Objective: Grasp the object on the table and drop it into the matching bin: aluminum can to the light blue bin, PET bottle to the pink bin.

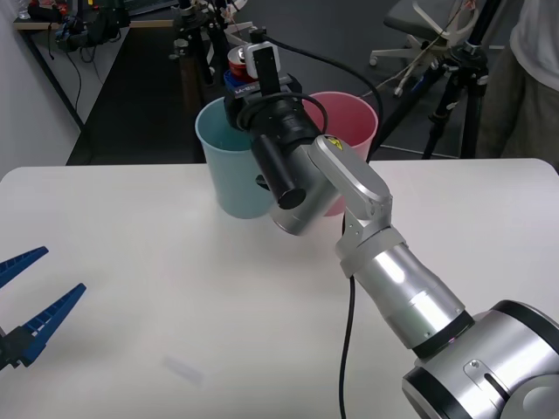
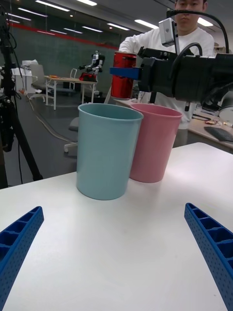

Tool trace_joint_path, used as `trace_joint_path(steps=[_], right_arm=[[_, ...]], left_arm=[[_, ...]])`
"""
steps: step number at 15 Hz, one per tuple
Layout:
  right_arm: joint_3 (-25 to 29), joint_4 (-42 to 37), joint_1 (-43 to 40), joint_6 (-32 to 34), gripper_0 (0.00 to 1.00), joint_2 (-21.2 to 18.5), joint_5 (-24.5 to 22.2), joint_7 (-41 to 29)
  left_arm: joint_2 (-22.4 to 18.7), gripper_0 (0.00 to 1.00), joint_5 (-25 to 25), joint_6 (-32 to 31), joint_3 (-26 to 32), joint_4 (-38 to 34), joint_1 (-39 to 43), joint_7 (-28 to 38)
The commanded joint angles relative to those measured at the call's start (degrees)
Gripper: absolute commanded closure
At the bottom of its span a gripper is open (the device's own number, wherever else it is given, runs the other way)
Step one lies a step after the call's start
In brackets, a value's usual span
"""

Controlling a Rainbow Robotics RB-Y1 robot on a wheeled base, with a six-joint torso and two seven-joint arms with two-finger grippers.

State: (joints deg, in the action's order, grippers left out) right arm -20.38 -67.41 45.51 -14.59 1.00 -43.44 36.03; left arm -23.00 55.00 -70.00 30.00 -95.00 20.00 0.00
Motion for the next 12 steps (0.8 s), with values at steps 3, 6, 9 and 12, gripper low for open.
trace_joint_path(steps=[3,6,9,12], right_arm=[[0.0,0.0,0.0,0.0,1.0,0.0,0.0,-0.2],[0.0,0.0,-0.1,0.4,0.0,0.0,0.6,-0.6],[0.0,0.0,-0.1,0.7,0.0,0.0,0.8,-0.8],[0.0,0.0,0.0,0.9,0.0,0.0,0.9,-0.8]], left_arm=[[0.0,0.0,0.0,0.0,0.0,0.0,0.0,0.0],[0.0,0.0,0.0,0.0,0.0,0.0,0.0,0.0],[0.0,0.0,0.0,0.0,0.0,0.0,0.0,0.0],[0.0,0.0,0.0,0.0,0.0,0.0,0.0,0.0]])
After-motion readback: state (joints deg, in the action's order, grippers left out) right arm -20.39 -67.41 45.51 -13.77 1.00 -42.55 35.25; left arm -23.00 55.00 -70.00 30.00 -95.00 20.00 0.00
